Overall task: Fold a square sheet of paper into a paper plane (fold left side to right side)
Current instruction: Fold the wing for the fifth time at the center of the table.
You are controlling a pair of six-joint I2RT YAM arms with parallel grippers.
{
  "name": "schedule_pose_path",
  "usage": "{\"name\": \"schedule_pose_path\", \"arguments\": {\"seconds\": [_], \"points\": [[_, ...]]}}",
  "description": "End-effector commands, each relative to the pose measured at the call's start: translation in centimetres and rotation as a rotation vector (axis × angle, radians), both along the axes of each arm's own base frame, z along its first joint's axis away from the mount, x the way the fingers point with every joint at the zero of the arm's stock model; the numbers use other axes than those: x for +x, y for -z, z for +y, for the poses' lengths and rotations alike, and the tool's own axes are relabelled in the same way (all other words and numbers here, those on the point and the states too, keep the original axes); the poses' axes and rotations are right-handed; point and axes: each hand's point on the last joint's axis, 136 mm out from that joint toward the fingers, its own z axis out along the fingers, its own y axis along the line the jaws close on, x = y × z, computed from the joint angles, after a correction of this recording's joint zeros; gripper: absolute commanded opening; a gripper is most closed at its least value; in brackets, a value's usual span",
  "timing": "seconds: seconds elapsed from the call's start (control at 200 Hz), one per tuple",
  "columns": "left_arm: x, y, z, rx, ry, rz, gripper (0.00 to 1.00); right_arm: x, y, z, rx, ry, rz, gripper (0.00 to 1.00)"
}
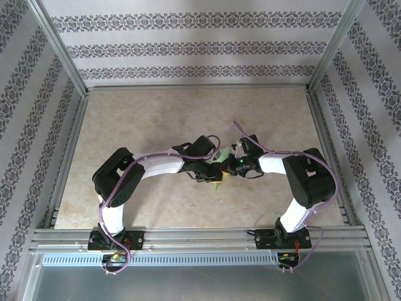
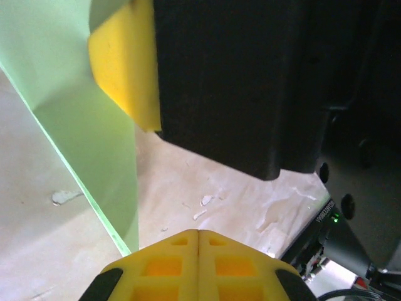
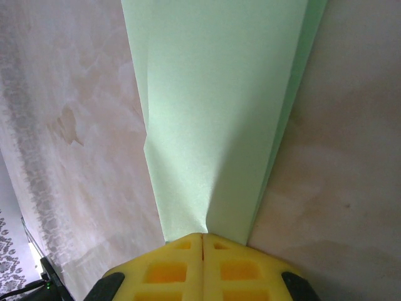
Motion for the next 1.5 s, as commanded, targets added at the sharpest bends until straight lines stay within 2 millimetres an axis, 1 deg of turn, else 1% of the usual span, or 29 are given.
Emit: {"name": "schedule_pose_path", "arguments": {"seconds": [0.0,0.145,0.31,0.4,0.715,1.134,1.494], "points": [[0.2,-0.1,-0.4,-0.039,-0.005,0.033,0.03,-2.8,3.9,-2.0,-0.129,0.004,0.125,0.0],[0.2,1.1,-0.1,-0.01,-0.016,0.045,0.03,-2.8,3.9,-2.0,-0.135,-0.001,0.125,0.0],[0.3,1.8,0.0,0.008,-0.023,0.053,0.03,-2.9,3.8,-2.0,-0.146,-0.007,0.125,0.0],[0.1,2.2,-0.1,0.007,-0.018,0.069,0.03,-2.9,3.9,-2.2,-0.154,-0.009,0.129,0.0],[-0.7,3.8,0.6,0.025,-0.024,0.105,0.03,-2.9,4.0,-2.3,-0.168,-0.013,0.131,0.0],[-1.0,4.4,0.8,0.022,-0.033,0.117,0.03,-3.2,4.2,-2.4,-0.178,-0.015,0.142,0.0],[-1.1,4.5,0.4,0.012,-0.034,0.117,0.03,-3.1,4.4,-2.2,-0.178,-0.017,0.148,0.0]]}}
